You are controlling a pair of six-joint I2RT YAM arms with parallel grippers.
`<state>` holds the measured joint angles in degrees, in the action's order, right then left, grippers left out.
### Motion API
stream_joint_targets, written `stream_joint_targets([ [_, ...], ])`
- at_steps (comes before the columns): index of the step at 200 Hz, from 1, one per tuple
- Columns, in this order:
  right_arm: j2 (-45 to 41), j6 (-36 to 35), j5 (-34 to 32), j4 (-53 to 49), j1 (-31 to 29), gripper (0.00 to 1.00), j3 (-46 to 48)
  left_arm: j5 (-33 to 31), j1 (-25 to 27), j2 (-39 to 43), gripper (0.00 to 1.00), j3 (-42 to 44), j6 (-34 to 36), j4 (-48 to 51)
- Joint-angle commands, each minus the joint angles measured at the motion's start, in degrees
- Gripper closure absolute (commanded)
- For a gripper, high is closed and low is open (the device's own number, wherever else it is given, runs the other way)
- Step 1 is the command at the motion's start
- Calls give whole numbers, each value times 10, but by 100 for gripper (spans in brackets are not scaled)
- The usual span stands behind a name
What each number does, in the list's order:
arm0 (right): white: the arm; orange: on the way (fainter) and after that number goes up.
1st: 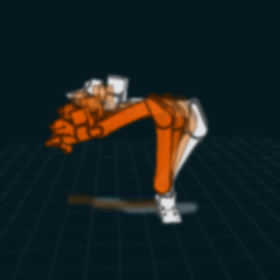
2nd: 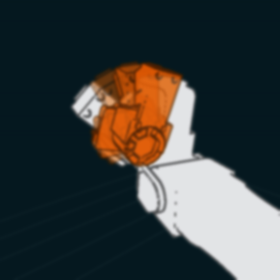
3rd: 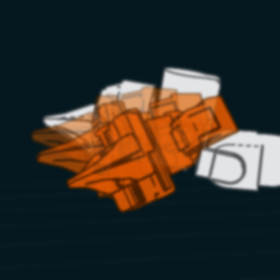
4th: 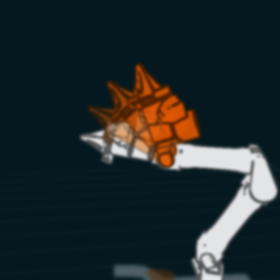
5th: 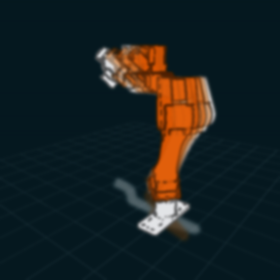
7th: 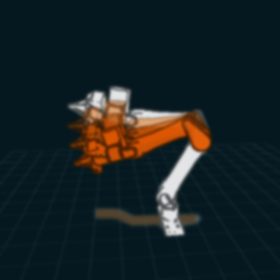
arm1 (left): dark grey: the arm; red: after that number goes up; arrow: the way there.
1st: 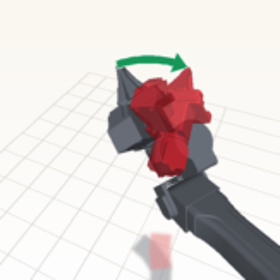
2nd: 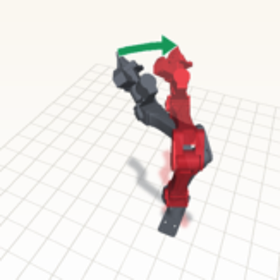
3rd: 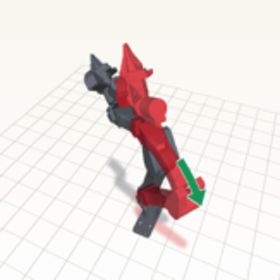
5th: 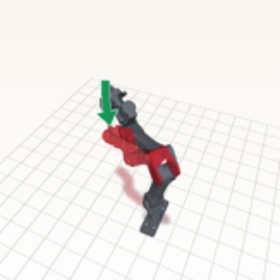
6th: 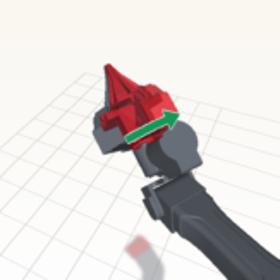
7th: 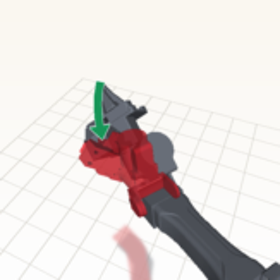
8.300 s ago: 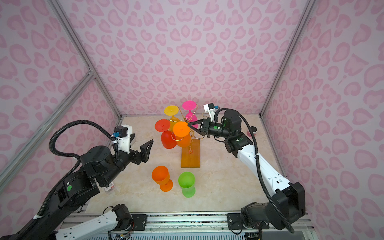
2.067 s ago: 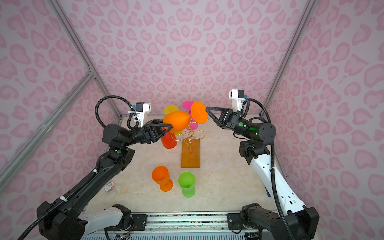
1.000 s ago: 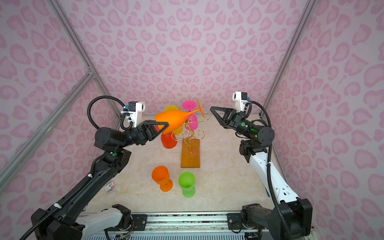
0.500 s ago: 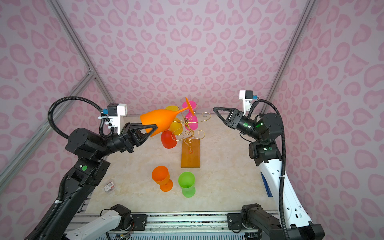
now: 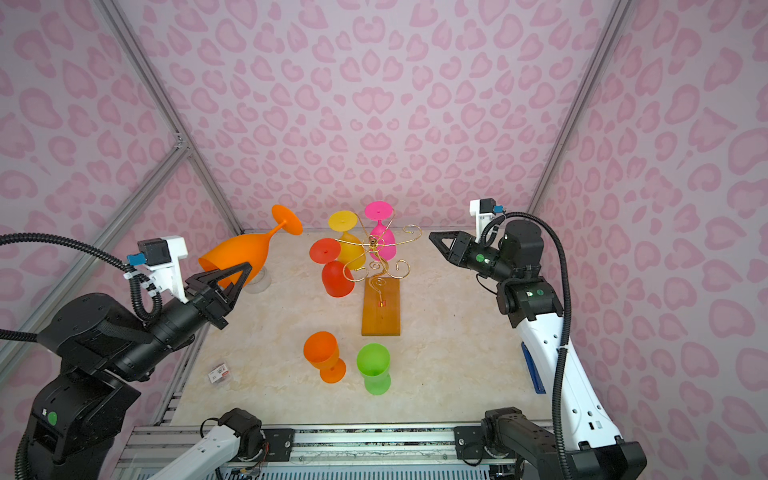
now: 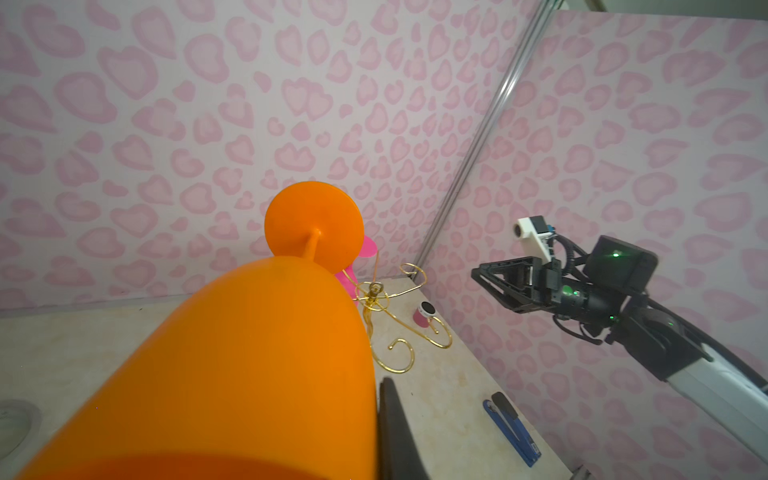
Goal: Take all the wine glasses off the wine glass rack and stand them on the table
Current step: 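Carry the orange glass with the left gripper toward the table near the other glasses, then lower the orange glass upright beside the other orange glass and open the left gripper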
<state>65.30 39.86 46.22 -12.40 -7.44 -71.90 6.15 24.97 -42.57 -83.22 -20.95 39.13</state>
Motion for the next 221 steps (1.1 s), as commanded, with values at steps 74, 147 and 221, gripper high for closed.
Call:
stream_joint_targets([
  [74, 15, -42, -31, -33, 1, 69, 5, -176, 0, -46, 99, 48, -4, 102],
  [147, 34, -45, -31, -37, 1, 69, 10, -88, -1, -105, 98, 179, -45, 54],
  [221, 51, -49, -32, -39, 1, 70, 14, -43, -1, -181, 98, 247, -63, 35],
])
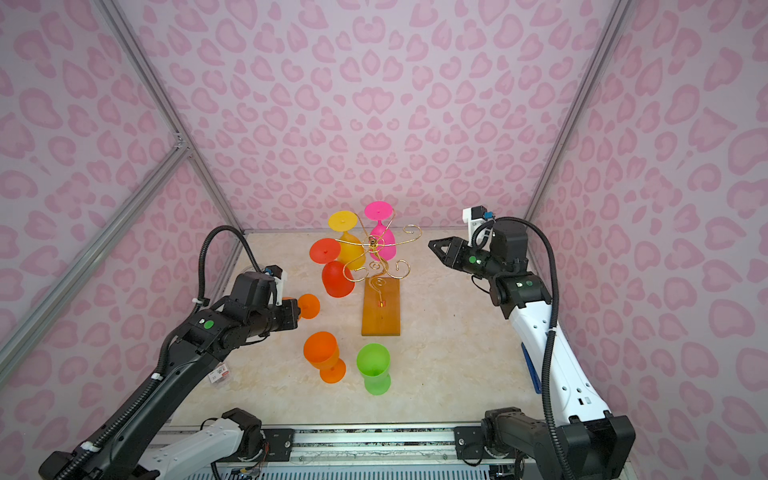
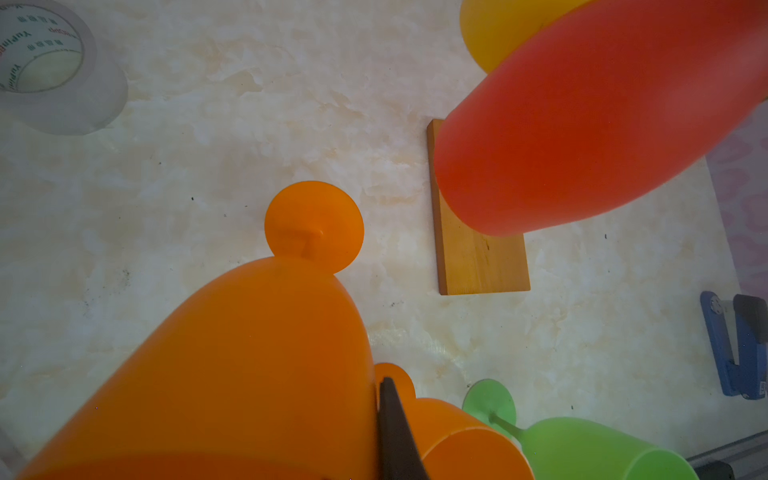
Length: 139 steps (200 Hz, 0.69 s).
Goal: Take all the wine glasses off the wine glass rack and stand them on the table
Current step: 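Lower the orange glass upright beside the other orange glass and open the left gripper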
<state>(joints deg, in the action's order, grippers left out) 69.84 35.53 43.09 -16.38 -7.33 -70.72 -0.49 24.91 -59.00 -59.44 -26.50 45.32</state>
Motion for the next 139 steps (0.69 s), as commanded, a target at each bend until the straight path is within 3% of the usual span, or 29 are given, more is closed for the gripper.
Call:
stream_joint_targets([
  [1, 6, -6, 0, 1, 0, 70, 2, 23, 0, -17, 98, 9, -7, -26],
  [139, 23, -17, -9, -12, 0, 70, 1, 47, 9, -83, 98, 4, -6, 27],
])
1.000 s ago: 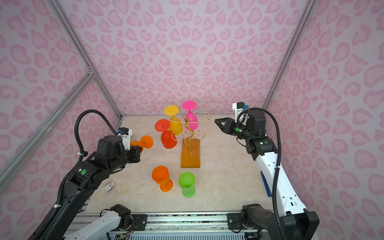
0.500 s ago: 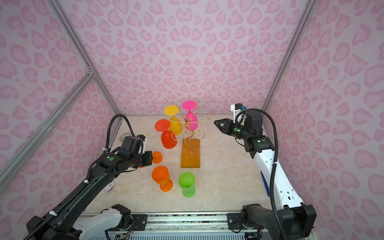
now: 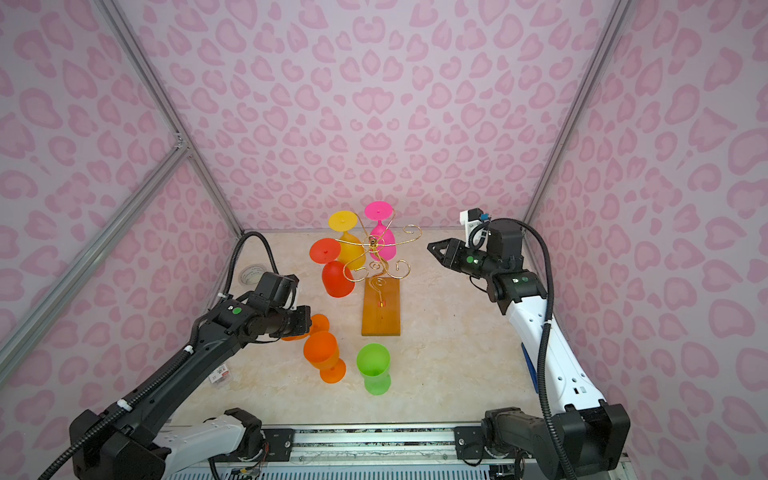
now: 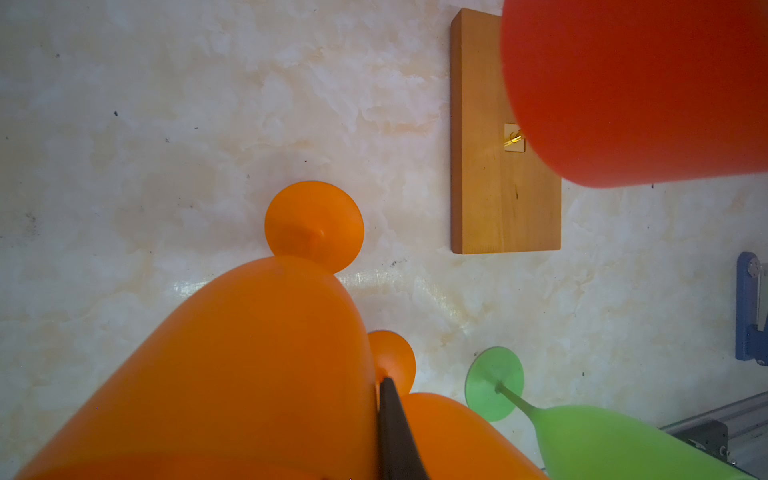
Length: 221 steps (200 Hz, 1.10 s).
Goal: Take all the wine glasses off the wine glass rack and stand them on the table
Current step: 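Lower the orange glass upright beside the other orange glass and open the left gripper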
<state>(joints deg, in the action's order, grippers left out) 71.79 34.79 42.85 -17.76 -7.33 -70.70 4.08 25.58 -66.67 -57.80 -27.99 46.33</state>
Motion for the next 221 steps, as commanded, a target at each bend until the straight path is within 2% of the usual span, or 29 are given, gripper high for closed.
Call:
stream_joint_targets([
  [1, 3, -10, -6, 1, 0, 70, 1, 2, 2, -7, 98, -13, 9, 17],
  [103, 12, -15, -6, 1, 4, 70, 8, -10, 13, -40, 97, -37, 15, 46],
  [191, 11, -13, -2, 5, 12, 69, 17, -6, 21, -40, 65, -57, 11, 50],
  [201, 11, -13, -1, 6, 12, 70, 18, -6, 22, -37, 65, -59, 11, 52],
  [206, 10, -13, -1, 7, 12, 70, 19, -6, 23, -36, 59, -61, 10, 54],
  [221, 10, -12, -1, 7, 13, 70, 19, -9, 24, -27, 54, -67, 7, 60],
])
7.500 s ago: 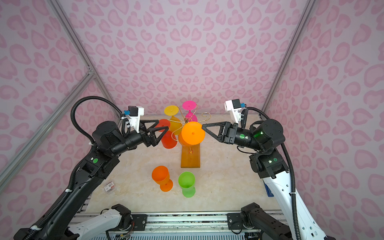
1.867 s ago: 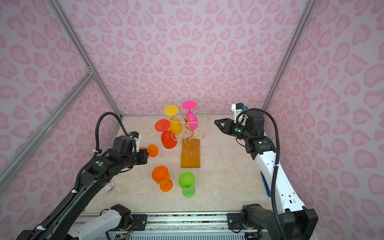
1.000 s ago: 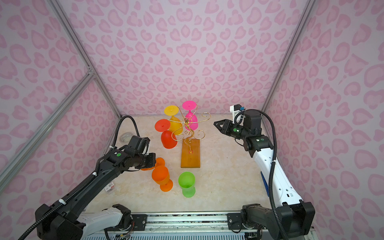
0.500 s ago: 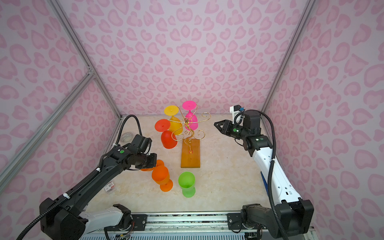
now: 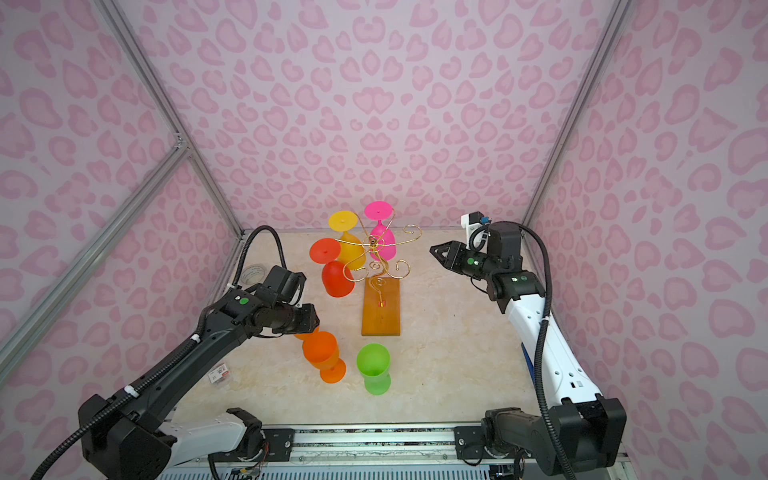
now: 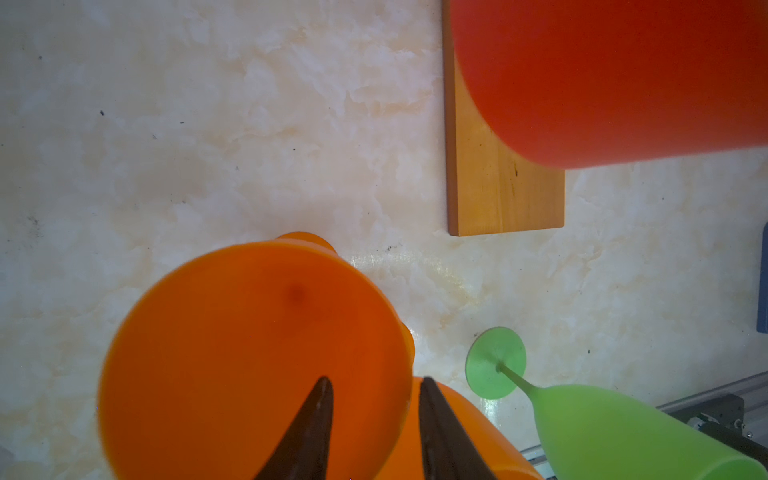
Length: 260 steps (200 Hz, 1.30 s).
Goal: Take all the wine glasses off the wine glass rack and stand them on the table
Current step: 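Lower the orange glass upright beside the other orange glass and open the left gripper, then raise the left gripper and move it to the red glass on the rack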
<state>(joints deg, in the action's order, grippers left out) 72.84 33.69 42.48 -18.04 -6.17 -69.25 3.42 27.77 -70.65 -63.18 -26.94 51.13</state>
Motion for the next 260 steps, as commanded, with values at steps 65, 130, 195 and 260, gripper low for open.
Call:
stream_joint_targets([
  [65, -2, 1, 3, 14, 4, 70, 9, -2, 3, 111, 34, -70, -20, 11],
  [130, -8, 8, 6, 22, 5, 70, 13, 137, -51, 177, 29, -79, -73, -197],
  [195, -23, 8, 5, 17, 13, 70, 18, 319, -142, 110, 28, -34, -224, -430],
  [260, -28, 10, 9, 22, 17, 70, 20, 340, -152, 73, 28, -18, -238, -448],
])
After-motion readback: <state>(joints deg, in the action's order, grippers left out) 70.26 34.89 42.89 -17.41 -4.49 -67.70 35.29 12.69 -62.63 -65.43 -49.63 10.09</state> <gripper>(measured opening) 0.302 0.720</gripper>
